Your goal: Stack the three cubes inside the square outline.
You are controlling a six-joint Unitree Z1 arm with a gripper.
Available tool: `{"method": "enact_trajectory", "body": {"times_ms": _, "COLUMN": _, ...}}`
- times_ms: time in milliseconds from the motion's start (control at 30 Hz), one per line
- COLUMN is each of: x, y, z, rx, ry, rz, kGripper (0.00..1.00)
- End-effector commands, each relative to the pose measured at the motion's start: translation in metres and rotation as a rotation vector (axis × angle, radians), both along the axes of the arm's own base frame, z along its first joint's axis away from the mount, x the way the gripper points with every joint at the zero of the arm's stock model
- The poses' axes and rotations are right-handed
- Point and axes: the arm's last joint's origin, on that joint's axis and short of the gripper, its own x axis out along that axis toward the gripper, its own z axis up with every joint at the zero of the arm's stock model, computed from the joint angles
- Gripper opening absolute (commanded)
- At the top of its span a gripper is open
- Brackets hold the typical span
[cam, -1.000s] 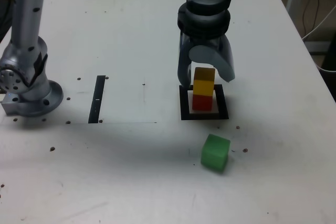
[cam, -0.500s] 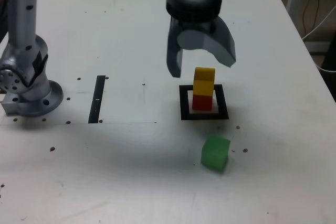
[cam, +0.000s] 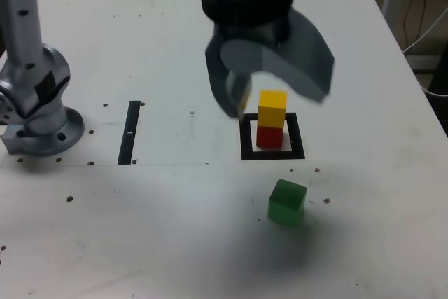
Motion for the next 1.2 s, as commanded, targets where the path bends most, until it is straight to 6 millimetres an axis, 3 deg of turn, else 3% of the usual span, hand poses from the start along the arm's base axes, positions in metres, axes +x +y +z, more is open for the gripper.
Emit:
{"method": "enact_trajectory", "body": {"times_ms": 0, "x": 0.005, "y": -0.013, "z": -0.011, "rx": 0.009, "ry": 0.027, "rz": -0.021, "kGripper": 1.00}}
{"method": "enact_trajectory", "body": {"times_ms": 167, "x": 0.014, "y": -0.036, "z": -0.033, "rx": 0.034, "ry": 0.077, "rz": -0.067, "kGripper": 1.00}}
{"method": "enact_trajectory", "body": {"times_ms": 433, "x": 0.022, "y": -0.039, "z": -0.065, "rx": 0.087, "ry": 0.117, "rz": -0.112, "kGripper": 1.00}}
{"method": "enact_trajectory", "body": {"times_ms": 667, "x": 0.042, "y": -0.052, "z": -0.097, "rx": 0.042, "ry": 0.130, "rz": -0.156, "kGripper": 1.00}}
{"method": "enact_trajectory", "body": {"times_ms": 1000, "x": 0.053, "y": -0.049, "z": -0.118, "rx": 0.047, "ry": 0.164, "rz": -0.154, "kGripper": 0.97}}
{"method": "enact_trajectory", "body": {"times_ms": 1167, "x": 0.056, "y": -0.045, "z": -0.127, "rx": 0.038, "ry": 0.195, "rz": -0.139, "kGripper": 0.87}}
